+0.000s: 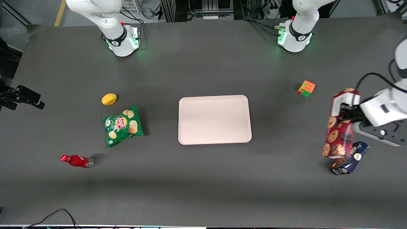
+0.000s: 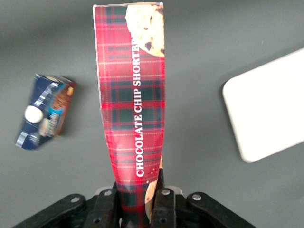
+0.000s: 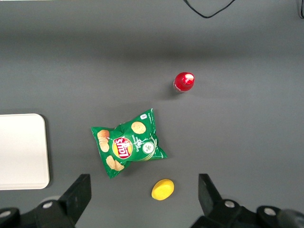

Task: Place red cookie box on tray
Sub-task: 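Carry the upright box over the white tray with the left gripper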

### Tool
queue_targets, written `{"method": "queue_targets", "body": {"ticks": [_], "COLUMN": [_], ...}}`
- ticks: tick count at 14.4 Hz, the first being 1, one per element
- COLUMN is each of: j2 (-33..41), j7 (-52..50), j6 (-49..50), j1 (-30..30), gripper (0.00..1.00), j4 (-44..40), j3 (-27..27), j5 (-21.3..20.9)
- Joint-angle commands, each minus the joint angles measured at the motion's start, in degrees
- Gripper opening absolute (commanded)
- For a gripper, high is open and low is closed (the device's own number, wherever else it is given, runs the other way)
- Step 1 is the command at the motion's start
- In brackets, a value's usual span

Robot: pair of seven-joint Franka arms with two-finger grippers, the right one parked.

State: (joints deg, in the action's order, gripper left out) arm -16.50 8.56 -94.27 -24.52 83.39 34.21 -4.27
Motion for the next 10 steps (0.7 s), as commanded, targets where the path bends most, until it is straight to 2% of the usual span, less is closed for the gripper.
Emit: {"method": "queue_targets", "body": {"ticks": [1, 4, 7, 10], "j2": [0.9, 0.8, -1.2, -1.8], "j7": [-18.0, -29.8, -45.1, -52.3], "j6": [0.2, -0.2, -2.0, -8.2], "j1": [3.2, 8.1, 11.1, 12.5], "gripper": [0.16, 0.16, 0.16, 0.16], "j4": [1.2, 1.9, 2.2, 6.8], "j3": [3.8, 5.4, 9.8, 13.7], "j5": [-1.3, -2.9, -2.9, -2.9]}}
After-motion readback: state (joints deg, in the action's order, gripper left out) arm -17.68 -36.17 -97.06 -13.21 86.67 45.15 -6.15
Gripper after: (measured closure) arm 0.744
